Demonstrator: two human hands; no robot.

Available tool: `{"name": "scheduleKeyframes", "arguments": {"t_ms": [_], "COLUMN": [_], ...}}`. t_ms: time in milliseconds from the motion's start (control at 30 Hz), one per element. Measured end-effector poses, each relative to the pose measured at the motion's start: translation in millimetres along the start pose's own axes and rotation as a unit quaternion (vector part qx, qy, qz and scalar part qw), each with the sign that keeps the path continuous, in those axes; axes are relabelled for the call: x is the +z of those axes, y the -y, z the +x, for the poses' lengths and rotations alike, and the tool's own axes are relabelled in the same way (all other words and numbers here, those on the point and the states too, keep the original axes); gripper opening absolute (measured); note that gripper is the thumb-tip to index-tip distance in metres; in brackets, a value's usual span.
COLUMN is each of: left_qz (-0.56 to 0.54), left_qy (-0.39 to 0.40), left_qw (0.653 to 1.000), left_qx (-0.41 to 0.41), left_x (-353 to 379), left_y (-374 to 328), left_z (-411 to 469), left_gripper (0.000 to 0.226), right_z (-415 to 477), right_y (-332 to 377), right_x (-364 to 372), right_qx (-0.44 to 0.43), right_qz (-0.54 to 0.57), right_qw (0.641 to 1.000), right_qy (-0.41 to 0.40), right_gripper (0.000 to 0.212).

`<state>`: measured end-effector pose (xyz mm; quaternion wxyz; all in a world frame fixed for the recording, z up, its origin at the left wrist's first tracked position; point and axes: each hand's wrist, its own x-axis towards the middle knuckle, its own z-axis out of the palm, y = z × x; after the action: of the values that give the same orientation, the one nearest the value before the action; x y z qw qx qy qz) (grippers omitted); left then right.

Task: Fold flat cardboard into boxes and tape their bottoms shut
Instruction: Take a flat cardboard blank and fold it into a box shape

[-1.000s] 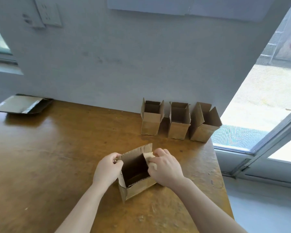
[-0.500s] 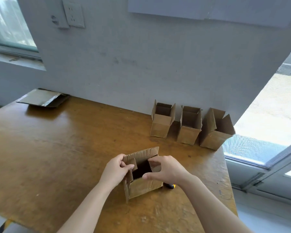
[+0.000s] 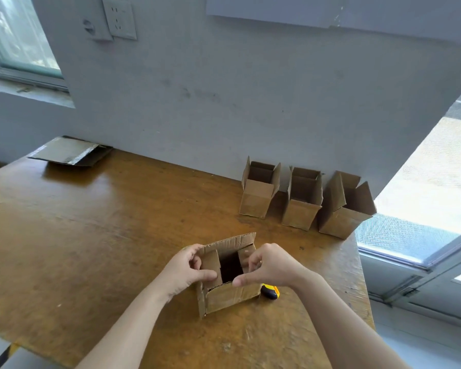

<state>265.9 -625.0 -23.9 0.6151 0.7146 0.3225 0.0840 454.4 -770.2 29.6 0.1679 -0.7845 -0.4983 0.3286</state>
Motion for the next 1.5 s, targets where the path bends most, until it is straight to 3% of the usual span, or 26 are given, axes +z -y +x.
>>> {"name": "scheduleKeyframes", "arguments": {"t_ms": [100, 200, 300, 467, 533, 667, 833, 1000, 1267, 1333, 1400, 1467, 1500], "left_qz": [0.114, 0.166, 0.168, 0.004, 0.002, 0.128, 0.124, 0.119, 0.142, 0.143, 0.164, 0.263, 0.332], "left_qy": [-0.103, -0.134, -0.111, -0.021, -0.014, -0.013, -0.047, -0.059, 0.012, -0.025, -0.118, -0.189, -0.170], "left_qw": [0.987, 0.972, 0.975, 0.999, 0.999, 0.991, 0.990, 0.991, 0.990, 0.989, 0.979, 0.946, 0.928], "left_qx": [0.056, 0.098, 0.093, 0.041, 0.046, 0.048, 0.055, 0.035, 0.000, 0.002, 0.008, 0.002, -0.015], "left_x": [15.1, 22.3, 21.6, 7.8, 5.3, 3.3, 4.6, 1.7, 4.2, 4.0, 7.5, 12.4, 12.9], "left_y": [-8.0, -5.9, -1.3, -2.5, -0.8, 7.7, 13.4, 25.3, 32.0, 31.0, 28.4, 29.8, 33.8], "left_z": [4.0, 0.7, -1.0, -6.2, -9.5, -8.5, -7.3, -9.1, 3.0, 10.1, 19.2, 28.3, 32.4], "left_gripper": [0.028, 0.025, 0.030, 0.027, 0.033, 0.055, 0.039, 0.020, 0.020, 0.022, 0.022, 0.027, 0.035], "right_z": [0.8, 2.6, 5.5, 11.7, 12.7, 12.0, 15.7, 16.0, 13.5, 15.5, 15.7, 16.2, 16.5], "right_y": [-1.0, -5.5, -6.8, -6.5, -7.3, -12.1, -13.4, -11.5, -19.0, -19.1, -20.2, -19.4, -18.3], "right_x": [-1.1, 2.0, 10.1, 19.5, 20.2, 21.7, 27.3, 41.0, 54.6, 54.5, 53.7, 52.5, 52.1], "right_qx": [0.001, -0.011, -0.014, 0.029, 0.027, 0.028, -0.036, -0.030, -0.022, -0.012, -0.004, 0.002, 0.004], "right_qz": [-0.009, -0.028, -0.028, -0.057, -0.055, -0.104, -0.089, -0.119, -0.176, -0.164, -0.146, -0.138, -0.137], "right_qw": [1.000, 1.000, 0.995, 0.985, 0.984, 0.981, 0.983, 0.986, 0.982, 0.985, 0.989, 0.990, 0.990], "right_qy": [0.020, -0.010, -0.099, -0.161, -0.166, -0.163, -0.155, -0.117, -0.062, -0.042, -0.032, -0.025, -0.023], "right_gripper": [0.047, 0.034, 0.027, 0.065, 0.074, 0.055, 0.034, 0.041, 0.042, 0.041, 0.040, 0.038, 0.037]}}
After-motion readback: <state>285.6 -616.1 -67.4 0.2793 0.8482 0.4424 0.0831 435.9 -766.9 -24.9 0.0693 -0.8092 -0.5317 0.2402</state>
